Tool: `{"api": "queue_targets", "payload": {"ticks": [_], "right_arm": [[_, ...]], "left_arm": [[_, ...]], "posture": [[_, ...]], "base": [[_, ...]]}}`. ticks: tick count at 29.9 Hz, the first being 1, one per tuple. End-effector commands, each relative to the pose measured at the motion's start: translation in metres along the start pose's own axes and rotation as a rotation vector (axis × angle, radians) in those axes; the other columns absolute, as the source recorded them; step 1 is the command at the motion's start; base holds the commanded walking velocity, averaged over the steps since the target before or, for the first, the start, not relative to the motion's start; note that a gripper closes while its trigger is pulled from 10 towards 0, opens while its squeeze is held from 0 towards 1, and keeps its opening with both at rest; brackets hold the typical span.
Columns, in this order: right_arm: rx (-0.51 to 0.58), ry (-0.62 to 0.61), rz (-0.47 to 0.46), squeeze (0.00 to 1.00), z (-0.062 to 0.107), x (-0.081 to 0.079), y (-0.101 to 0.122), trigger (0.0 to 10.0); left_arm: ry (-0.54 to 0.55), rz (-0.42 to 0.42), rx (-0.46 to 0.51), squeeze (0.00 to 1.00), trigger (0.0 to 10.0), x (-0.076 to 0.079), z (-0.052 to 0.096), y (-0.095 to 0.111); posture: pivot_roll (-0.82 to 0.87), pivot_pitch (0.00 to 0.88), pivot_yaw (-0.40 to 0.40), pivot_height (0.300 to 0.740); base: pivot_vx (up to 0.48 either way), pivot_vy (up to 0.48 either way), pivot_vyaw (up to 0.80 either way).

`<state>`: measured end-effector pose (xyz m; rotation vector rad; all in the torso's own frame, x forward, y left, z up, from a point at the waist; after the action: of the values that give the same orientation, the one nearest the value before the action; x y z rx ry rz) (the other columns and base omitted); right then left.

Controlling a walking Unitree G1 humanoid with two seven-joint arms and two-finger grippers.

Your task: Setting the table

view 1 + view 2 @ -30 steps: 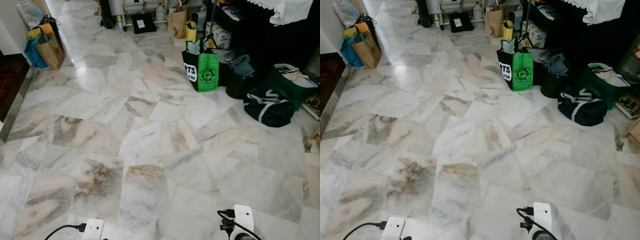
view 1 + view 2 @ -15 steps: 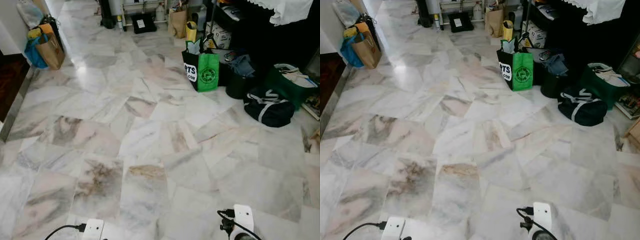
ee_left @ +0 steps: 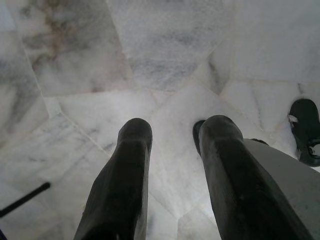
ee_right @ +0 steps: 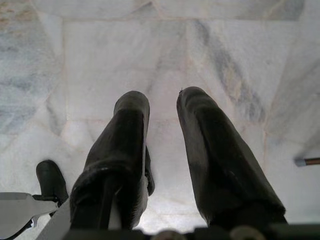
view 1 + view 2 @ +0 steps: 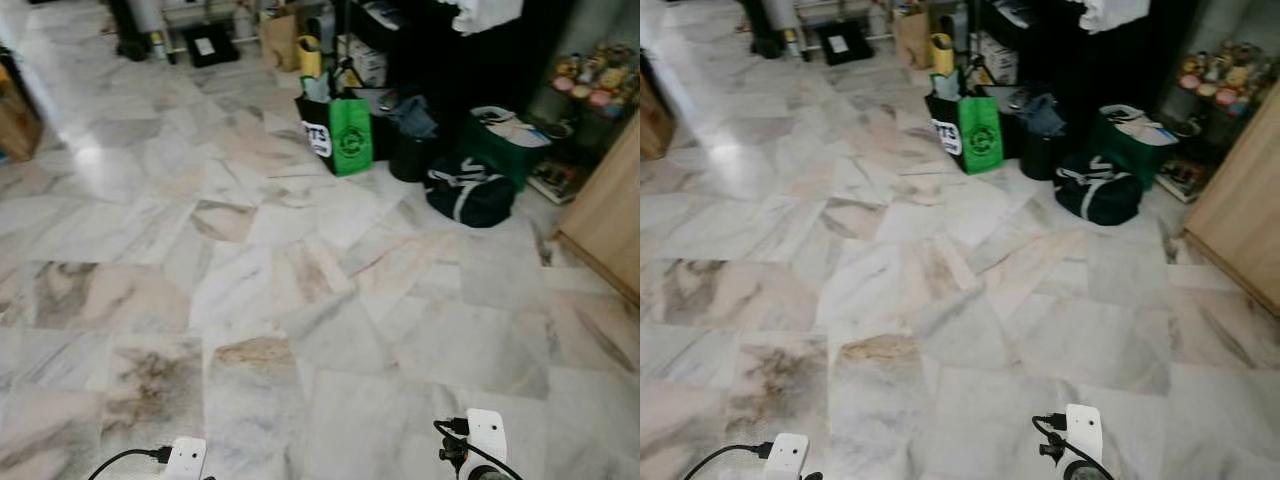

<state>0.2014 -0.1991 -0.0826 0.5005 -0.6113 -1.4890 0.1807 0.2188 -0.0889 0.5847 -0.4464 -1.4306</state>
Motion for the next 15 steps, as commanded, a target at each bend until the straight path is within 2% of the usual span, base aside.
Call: {"api": "queue_targets", "payload": {"ticks": [1,15], "right_arm": [[-0.005,0.078,-0.123,0.00,-0.0015,-0.0229,0.0007,10.0],[-0.008,0.073,-0.123,0.00,-0.0014,-0.0235,0.0000,10.0]], "left_arm": [[-0.027,0.104,-0.017,0.00,10.0,-0.0089,-0.0033,0.0147],[-0.026,0.101,-0.018,0.00,10.0,-0.0099,-0.0033,0.0149]], "posture": [[-0.08,0.110,0.059,0.740],[-0.08,0.109,0.061,0.740]], "base": [[0.000,0.000,-0.80],[0.000,0.000,-0.80]]}}
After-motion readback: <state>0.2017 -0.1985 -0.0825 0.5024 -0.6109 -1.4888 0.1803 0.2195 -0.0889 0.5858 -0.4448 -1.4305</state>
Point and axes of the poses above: a point about 5 cm out from each wrist's last joint towards the gripper, its own z axis pointing back from the gripper into the wrist, its own y axis along the axis of the wrist's last joint, x = y × z, the point moved 1 cm from there along -z, pointing out of the wrist towards the gripper, and after that the axes turned 9 degrees about z, right-handed, at the moved point
